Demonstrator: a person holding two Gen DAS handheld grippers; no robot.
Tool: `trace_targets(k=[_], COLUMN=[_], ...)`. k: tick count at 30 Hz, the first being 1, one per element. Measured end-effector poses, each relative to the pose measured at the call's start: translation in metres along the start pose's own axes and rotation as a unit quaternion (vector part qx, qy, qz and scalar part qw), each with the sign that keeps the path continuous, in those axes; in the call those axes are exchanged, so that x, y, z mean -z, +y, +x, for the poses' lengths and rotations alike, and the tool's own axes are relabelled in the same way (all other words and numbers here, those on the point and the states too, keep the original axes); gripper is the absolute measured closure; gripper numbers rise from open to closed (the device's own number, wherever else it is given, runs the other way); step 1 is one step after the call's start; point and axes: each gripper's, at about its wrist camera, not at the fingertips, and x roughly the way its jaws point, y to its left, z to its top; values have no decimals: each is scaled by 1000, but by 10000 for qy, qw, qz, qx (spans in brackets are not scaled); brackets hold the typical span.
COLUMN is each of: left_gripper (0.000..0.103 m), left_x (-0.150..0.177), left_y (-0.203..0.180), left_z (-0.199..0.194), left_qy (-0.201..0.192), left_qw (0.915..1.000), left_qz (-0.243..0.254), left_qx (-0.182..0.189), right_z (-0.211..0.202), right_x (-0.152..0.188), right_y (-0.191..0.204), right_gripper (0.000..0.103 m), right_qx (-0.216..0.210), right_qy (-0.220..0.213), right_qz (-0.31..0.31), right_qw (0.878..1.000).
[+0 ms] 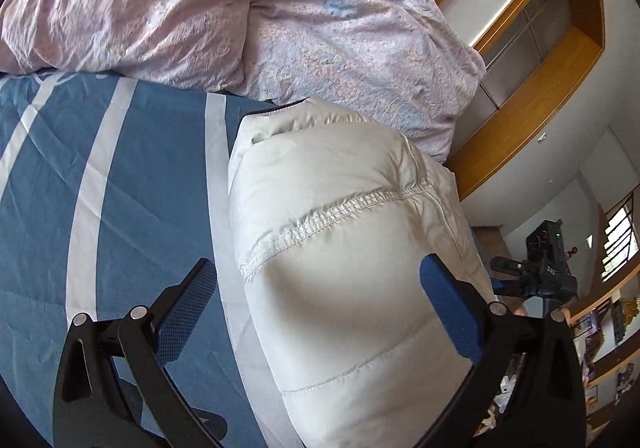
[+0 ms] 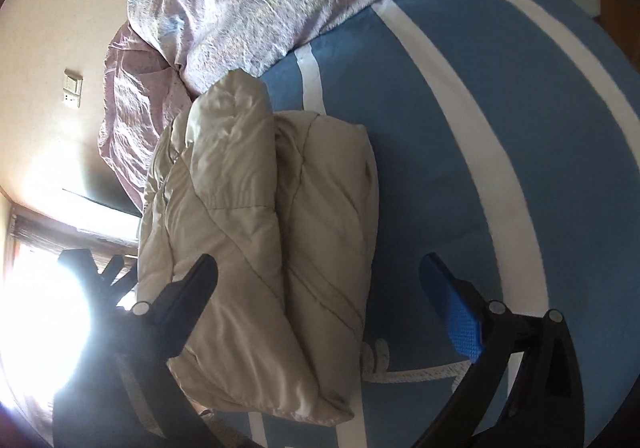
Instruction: Fold large clothes
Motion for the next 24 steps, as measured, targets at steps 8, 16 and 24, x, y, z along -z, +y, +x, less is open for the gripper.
trace_targets(k=[8, 16, 24], left_gripper=[1, 1, 1], left_x=[8, 8, 11], left_y=[6, 12, 27], left_z=[29, 36, 37], left_qy=[479, 490, 712], left_qw=[9968, 9947, 9888], left_qz=[-319, -431, -750], left_qx=[552, 788, 1078], right_z=[32, 53, 66], right_x=[-7, -9, -8], right_y=[-10, -8, 13], right_gripper=[2, 2, 2], right_qx=[-617, -996, -947], right_qy=[562, 1032, 1281], right_qz=[257, 221, -153], right_qw=[9962, 9894, 9871])
